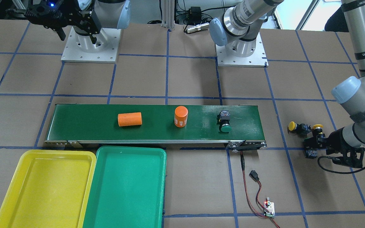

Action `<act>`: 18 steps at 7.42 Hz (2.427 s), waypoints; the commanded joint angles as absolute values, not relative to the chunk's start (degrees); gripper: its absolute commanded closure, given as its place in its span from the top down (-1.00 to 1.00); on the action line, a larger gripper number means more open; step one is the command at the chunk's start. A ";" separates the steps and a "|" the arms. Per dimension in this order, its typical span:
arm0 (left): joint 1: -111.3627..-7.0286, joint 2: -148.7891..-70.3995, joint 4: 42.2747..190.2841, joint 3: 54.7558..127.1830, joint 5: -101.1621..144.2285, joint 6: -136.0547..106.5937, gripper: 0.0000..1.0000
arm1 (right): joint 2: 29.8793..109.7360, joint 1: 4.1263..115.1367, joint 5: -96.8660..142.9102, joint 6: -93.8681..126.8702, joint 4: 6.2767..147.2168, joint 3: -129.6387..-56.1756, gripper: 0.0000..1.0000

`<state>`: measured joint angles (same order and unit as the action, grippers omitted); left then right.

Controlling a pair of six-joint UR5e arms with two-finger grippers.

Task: Sort buttons by color to trays
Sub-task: 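Return the left gripper and grasp another green-capped button, then place the second green-capped button on the belt with the left gripper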

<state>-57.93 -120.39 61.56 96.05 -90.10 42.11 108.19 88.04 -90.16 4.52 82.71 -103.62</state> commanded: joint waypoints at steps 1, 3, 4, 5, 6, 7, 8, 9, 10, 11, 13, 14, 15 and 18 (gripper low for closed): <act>-58.44 -121.29 61.17 96.68 -89.91 41.48 0.43 | 107.84 87.98 -90.09 5.18 82.80 -103.71 1.00; -58.62 -121.99 61.17 95.46 -90.17 41.31 -0.99 | 107.84 88.07 -89.91 5.10 82.71 -103.71 1.00; -59.15 -119.99 62.13 95.45 -90.09 40.53 -1.00 | 107.84 87.98 -90.09 4.58 82.71 -103.97 1.00; -60.46 -117.36 64.92 95.19 -90.00 39.73 -1.00 | 108.02 88.07 -90.00 4.66 82.62 -104.41 1.00; -63.60 -114.20 69.39 94.05 -89.56 37.38 -1.00 | 108.02 88.07 -90.09 5.09 82.53 -104.50 1.00; -69.11 -111.39 71.52 95.44 -88.69 27.35 -1.00 | 108.02 88.07 -90.00 5.01 82.53 -104.59 1.00; -74.22 -109.10 72.41 97.89 -86.77 22.20 -1.00 | 108.10 88.07 -90.09 4.57 82.53 -104.50 1.00; -76.36 -105.94 71.90 102.61 -83.88 17.36 -1.00 | 108.02 88.07 -90.00 4.57 82.53 -104.59 1.00; -76.90 -103.12 70.15 107.70 -83.50 14.36 -1.00 | 108.10 88.07 -90.00 5.18 82.44 -104.59 1.00; -77.95 -101.88 64.31 111.06 -84.02 14.15 -1.00 | 108.11 88.07 -90.00 5.10 82.44 -104.68 1.00; -79.80 -101.86 61.70 113.03 -84.11 11.02 -1.00 | 108.11 88.07 -90.00 5.10 82.53 -104.77 1.00; -80.67 -102.56 61.70 113.29 -84.11 9.33 0.05 | 108.11 88.07 -90.00 4.92 82.62 -104.85 1.00; -81.90 -102.31 61.61 112.94 -84.20 7.66 0.99 | 108.11 88.07 -90.09 4.57 82.62 -104.77 1.00; -78.42 -100.72 63.36 108.56 -88.91 15.49 1.00 | 108.11 88.07 -89.91 4.66 82.79 -104.85 1.00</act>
